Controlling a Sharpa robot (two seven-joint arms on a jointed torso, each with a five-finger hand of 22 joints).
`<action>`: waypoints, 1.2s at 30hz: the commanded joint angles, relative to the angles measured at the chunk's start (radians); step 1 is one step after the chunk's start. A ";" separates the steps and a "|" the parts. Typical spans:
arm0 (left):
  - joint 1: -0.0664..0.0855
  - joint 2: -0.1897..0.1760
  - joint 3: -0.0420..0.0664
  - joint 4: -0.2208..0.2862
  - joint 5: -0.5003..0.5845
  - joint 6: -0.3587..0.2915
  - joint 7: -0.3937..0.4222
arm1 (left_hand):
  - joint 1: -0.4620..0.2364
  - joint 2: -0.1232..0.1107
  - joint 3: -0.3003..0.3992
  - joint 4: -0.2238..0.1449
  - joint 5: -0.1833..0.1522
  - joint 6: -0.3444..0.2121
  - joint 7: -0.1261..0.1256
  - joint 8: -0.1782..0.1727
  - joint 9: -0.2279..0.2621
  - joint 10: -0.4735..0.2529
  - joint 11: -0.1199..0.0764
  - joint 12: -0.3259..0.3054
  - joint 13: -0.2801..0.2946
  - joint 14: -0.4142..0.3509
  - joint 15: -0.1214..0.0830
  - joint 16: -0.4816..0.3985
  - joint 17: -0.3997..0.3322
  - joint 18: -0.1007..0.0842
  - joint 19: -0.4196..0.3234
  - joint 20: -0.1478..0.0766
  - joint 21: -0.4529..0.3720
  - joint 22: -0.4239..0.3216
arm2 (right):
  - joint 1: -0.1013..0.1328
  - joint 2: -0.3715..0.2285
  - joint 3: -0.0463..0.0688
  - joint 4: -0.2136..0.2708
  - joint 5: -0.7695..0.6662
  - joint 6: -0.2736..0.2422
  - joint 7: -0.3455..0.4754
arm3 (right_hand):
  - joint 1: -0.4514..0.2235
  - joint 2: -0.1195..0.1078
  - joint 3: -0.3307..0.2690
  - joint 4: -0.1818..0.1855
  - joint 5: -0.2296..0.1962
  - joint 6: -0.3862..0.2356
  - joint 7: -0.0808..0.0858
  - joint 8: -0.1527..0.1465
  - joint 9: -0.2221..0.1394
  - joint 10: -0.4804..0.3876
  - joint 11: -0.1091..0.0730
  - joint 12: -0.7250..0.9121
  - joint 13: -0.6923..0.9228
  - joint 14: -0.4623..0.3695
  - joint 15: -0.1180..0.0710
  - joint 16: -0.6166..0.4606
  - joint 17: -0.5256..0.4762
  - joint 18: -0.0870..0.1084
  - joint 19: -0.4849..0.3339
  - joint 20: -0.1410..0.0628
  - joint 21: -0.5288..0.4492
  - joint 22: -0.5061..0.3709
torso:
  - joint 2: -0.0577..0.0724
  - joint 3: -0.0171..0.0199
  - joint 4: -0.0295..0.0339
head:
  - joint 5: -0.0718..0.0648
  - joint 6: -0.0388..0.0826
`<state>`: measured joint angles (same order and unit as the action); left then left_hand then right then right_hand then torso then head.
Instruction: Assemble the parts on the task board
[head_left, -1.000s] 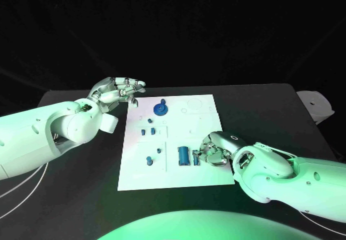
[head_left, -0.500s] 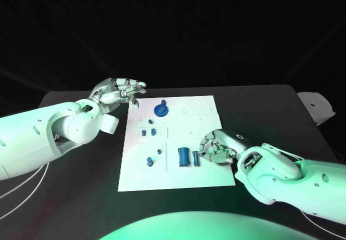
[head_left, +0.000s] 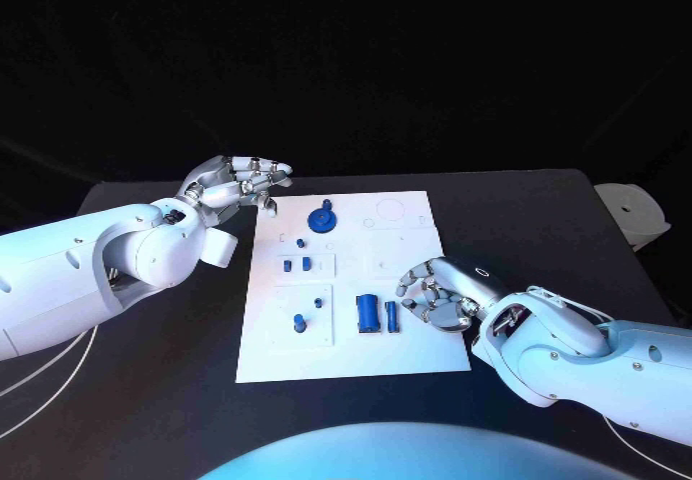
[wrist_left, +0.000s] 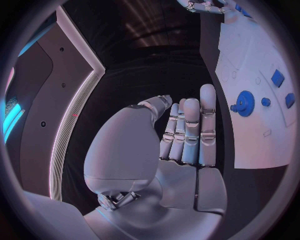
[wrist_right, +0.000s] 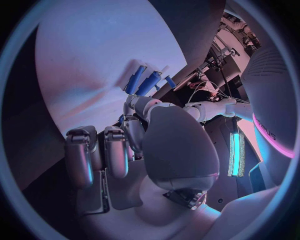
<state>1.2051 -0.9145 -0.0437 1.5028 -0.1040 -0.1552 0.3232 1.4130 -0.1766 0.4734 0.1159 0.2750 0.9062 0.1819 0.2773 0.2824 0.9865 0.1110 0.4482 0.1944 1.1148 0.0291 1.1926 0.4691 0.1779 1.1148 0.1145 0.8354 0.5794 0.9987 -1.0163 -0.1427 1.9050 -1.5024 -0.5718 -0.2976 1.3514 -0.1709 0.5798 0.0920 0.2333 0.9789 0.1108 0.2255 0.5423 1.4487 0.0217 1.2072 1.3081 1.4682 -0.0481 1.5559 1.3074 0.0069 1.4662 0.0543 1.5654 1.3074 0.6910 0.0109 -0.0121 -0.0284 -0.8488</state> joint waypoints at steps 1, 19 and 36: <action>0.000 0.001 0.001 0.002 0.003 0.017 0.006 | -0.007 -0.001 0.007 0.001 -0.001 -0.009 -0.002 0.006 0.001 -0.007 -0.002 0.007 0.001 -0.008 0.002 0.005 -0.001 0.007 0.000 0.002 -0.007 -0.001 | -0.004 0.008 -0.001 -0.005 0.003 0.036 0.041 | 0.008 0.006 0.014 -0.004 0.006 0.004 0.007 -0.005 -0.004 0.002 0.008 0.006 0.120 0.098 0.008 0.005 0.244 -0.007 0.105 0.007 0.005 0.263 | 0.001 -0.0006 0.0021 | 0.001 -0.002; 0.000 -0.003 0.001 0.003 0.003 0.017 0.004 | -0.007 0.000 0.008 0.001 -0.001 -0.009 -0.002 0.007 0.002 -0.008 -0.002 0.009 0.001 -0.008 0.002 0.006 -0.002 0.007 0.000 0.003 -0.007 -0.002 | -0.009 0.034 -0.001 -0.035 0.008 0.067 0.032 | -0.015 0.016 0.022 -0.010 -0.006 0.019 0.005 -0.007 -0.013 0.005 0.008 0.012 0.120 0.098 0.008 0.006 0.246 -0.007 0.105 0.008 0.005 0.263 | 0.001 -0.0007 0.0010 | 0.006 -0.008; 0.001 -0.004 0.001 0.004 0.003 0.016 0.003 | -0.007 0.000 0.008 0.001 -0.001 -0.009 -0.002 0.007 0.002 -0.008 -0.002 0.009 0.001 -0.008 0.002 0.006 -0.002 0.007 0.000 0.003 -0.007 -0.002 | -0.014 0.053 -0.001 -0.050 -0.036 0.035 -0.013 | -0.097 -0.020 -0.021 0.015 -0.153 0.020 0.004 -0.027 -0.041 0.002 0.008 0.009 0.115 0.098 0.008 0.006 0.245 -0.007 0.105 0.007 0.005 0.263 | -0.001 -0.0011 0.0018 | 0.005 -0.012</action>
<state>1.2052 -0.9196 -0.0437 1.5045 -0.1041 -0.1542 0.3217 1.4129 -0.1766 0.4762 0.1187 0.2750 0.9026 0.1783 0.2811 0.2829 0.9865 0.1110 0.4532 0.1941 1.1112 0.0327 1.1926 0.4680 0.1779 1.1148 0.1145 0.8315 0.5786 0.9872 -0.9658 -0.1421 1.8557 -1.5020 -0.5280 -0.2870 1.2641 -0.1916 0.5657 0.1075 0.0900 1.0037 0.1076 0.2033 0.5052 1.4521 0.0253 1.2210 1.3076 1.4647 -0.0446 1.5559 1.3080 0.0069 1.4662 0.0542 1.5654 1.3079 0.6907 0.0101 -0.0112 -0.0229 -0.8606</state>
